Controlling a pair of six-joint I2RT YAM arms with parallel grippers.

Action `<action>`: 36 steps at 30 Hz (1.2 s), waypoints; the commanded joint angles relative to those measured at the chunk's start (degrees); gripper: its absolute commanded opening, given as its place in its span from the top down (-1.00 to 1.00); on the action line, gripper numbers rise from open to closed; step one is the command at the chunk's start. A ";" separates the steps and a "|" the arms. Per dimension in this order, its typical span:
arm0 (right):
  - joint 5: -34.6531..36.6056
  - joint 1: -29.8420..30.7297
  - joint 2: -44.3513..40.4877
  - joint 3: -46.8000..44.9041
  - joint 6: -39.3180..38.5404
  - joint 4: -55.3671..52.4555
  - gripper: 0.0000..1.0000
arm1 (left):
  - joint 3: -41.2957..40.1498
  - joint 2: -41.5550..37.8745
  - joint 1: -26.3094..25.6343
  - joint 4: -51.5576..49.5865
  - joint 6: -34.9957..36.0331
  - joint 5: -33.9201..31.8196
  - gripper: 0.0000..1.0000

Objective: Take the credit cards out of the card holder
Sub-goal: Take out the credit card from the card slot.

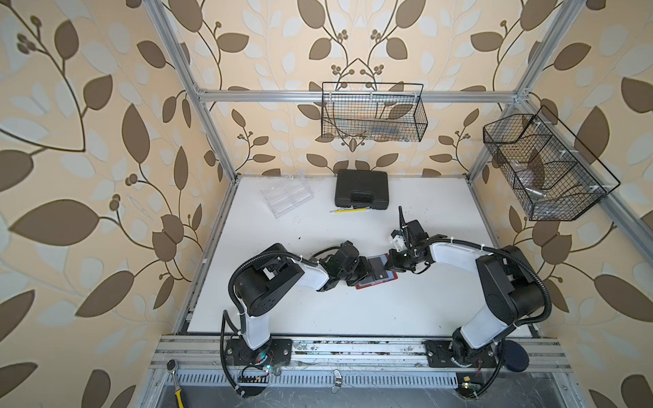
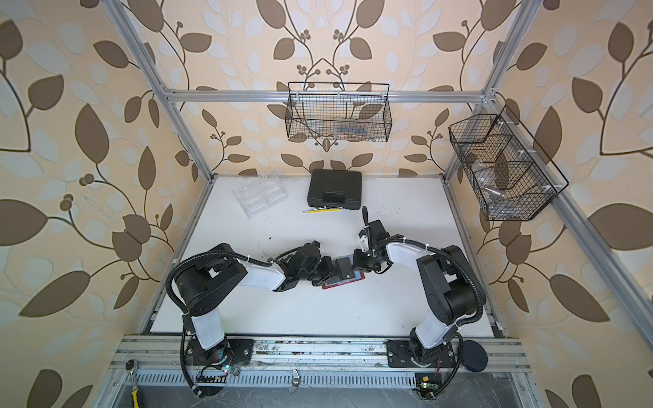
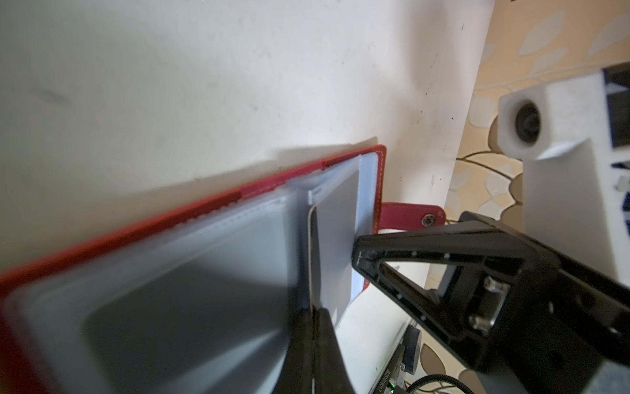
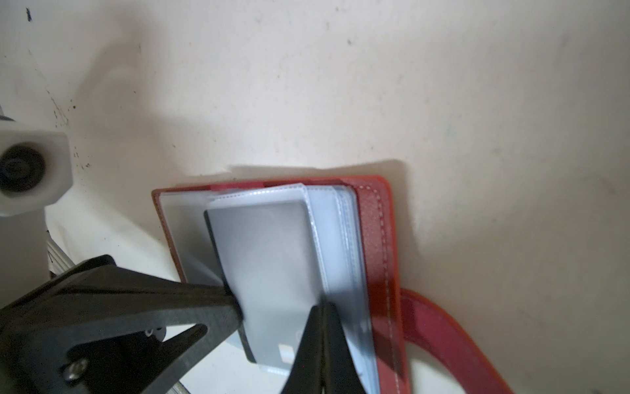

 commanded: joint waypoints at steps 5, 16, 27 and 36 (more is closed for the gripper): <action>2.25 -0.30 2.72 -2.88 0.18 -3.96 0.95 | -2.79 -2.39 0.09 4.72 0.46 0.24 1.00; 2.31 -0.79 2.51 -2.90 0.12 -3.96 0.79 | -4.88 -4.43 0.09 5.60 0.37 -0.77 1.00; 2.00 -0.71 1.72 -3.24 0.22 -3.90 0.68 | -5.49 -5.16 0.09 6.09 0.55 0.70 1.00; 1.78 0.05 2.50 -3.58 1.03 -3.09 0.80 | -2.77 -3.56 0.09 6.24 1.60 2.54 0.52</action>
